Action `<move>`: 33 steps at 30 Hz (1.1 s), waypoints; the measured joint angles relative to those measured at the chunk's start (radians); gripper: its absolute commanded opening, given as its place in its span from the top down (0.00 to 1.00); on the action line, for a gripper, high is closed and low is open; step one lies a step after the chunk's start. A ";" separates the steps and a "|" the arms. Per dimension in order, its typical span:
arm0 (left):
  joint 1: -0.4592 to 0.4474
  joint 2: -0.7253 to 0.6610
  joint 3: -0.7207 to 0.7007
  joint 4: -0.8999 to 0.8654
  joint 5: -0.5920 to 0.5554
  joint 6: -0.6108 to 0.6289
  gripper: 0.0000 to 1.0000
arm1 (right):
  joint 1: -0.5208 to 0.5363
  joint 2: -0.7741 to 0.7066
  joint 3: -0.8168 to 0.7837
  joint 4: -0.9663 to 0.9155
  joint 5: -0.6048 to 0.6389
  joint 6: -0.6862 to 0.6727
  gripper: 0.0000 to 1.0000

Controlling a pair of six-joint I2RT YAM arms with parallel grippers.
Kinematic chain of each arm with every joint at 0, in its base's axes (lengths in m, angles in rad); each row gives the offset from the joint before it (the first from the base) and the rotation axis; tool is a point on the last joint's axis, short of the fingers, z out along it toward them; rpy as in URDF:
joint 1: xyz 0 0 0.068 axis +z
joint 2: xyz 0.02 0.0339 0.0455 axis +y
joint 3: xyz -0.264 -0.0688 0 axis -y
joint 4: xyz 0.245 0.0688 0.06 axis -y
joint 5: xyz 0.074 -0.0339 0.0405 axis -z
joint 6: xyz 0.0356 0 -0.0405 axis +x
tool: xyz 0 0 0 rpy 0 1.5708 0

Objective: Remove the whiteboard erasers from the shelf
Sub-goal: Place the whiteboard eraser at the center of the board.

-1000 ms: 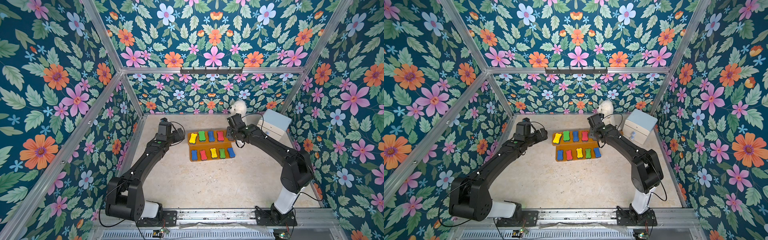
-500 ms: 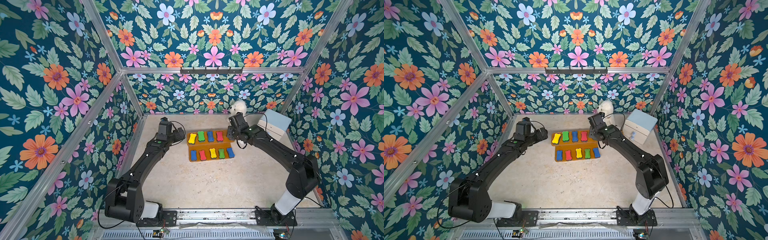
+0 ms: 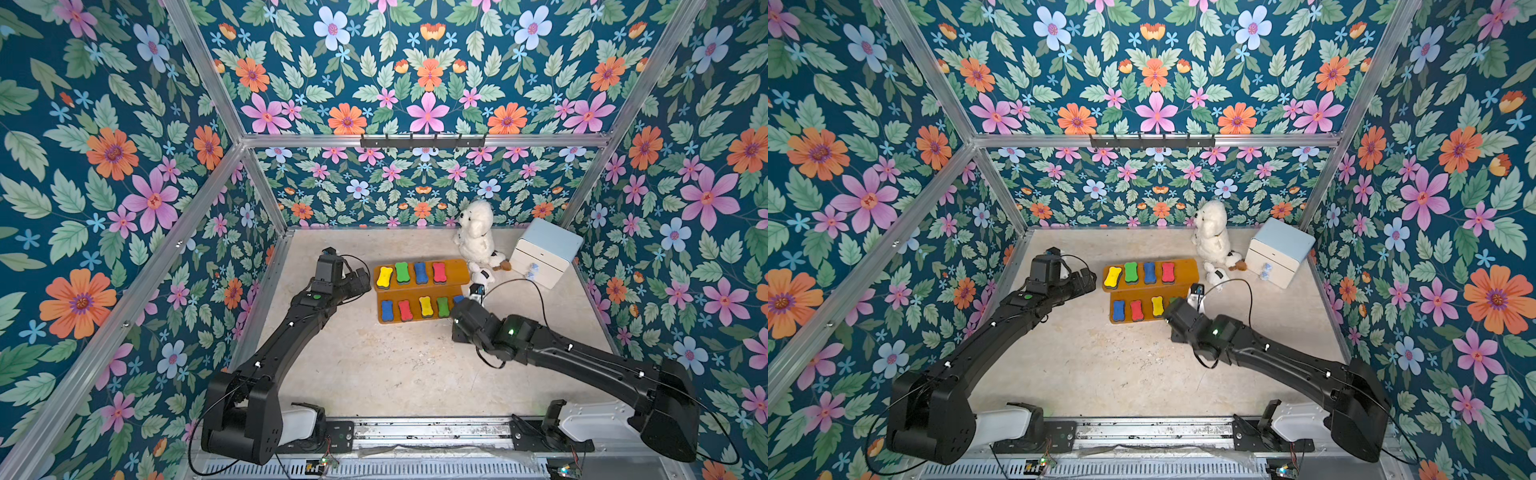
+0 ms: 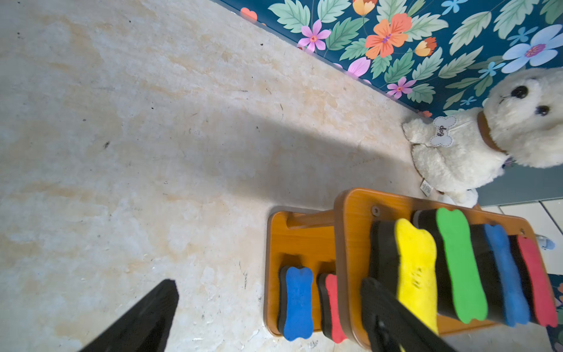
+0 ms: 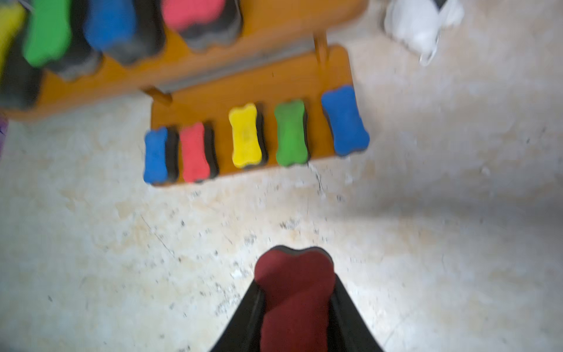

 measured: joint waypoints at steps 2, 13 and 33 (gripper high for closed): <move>0.000 -0.007 0.000 0.001 0.002 0.000 0.02 | 0.061 -0.009 -0.070 0.004 -0.001 0.078 0.71; 0.000 -0.013 -0.006 0.002 0.001 0.006 0.01 | 0.233 0.002 -0.291 0.075 -0.055 0.372 0.69; 0.000 -0.005 -0.032 0.025 0.006 0.000 0.01 | 0.359 -0.018 -0.393 0.140 -0.027 0.480 0.59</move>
